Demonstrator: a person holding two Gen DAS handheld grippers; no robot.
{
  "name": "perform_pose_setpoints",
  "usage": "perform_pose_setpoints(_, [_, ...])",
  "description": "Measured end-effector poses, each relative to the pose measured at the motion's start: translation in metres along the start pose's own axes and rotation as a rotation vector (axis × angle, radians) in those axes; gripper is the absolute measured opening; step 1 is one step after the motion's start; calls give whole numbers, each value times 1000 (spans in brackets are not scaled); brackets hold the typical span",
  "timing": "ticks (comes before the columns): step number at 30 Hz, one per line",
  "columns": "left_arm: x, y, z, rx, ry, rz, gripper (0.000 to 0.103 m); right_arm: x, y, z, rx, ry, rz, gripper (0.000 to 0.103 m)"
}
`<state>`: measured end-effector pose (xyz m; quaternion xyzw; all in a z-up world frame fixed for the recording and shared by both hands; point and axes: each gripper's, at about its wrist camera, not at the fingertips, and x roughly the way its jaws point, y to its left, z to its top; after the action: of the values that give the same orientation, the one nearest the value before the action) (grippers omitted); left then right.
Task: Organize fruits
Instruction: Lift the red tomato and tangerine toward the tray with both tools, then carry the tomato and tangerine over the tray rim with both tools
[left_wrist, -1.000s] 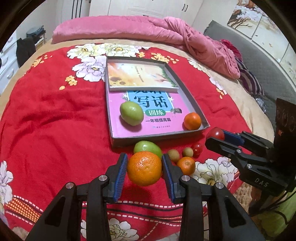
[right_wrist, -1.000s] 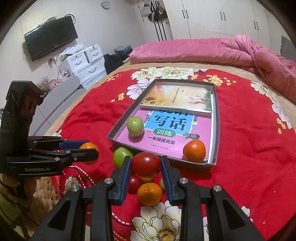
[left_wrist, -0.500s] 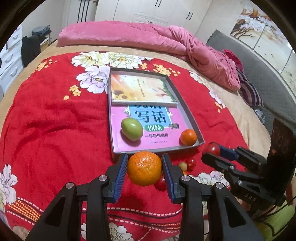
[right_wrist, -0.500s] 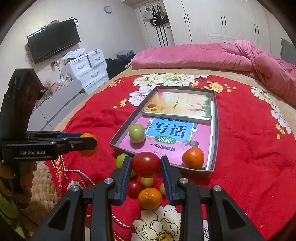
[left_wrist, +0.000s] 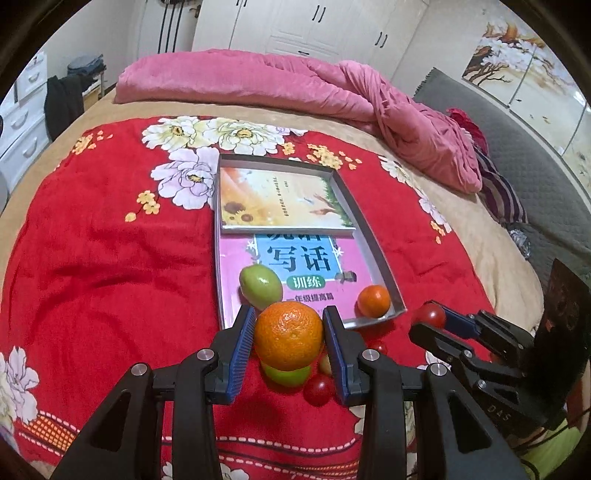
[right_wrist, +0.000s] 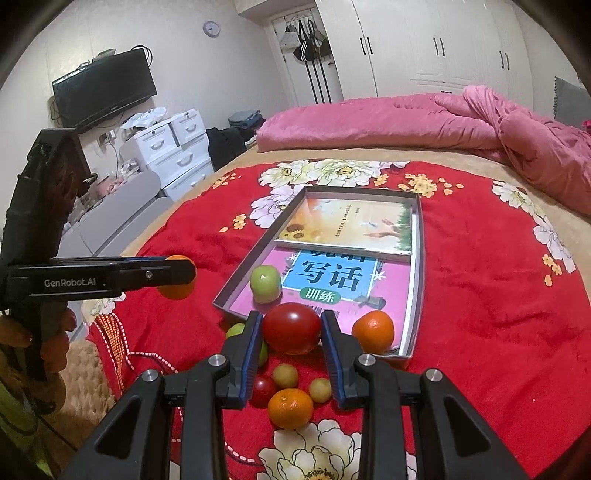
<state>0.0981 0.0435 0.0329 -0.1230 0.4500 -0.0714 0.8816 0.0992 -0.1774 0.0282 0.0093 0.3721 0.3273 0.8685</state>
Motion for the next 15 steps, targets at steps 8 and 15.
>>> perform_pose_setpoints(8, [11,5,7,-5,-6,33,39,2,-2,6,7,-7,-8,32])
perform_pose_setpoints(15, [27,8,7,-5,7,50,39,5,-3,11,5,-9,-19,32])
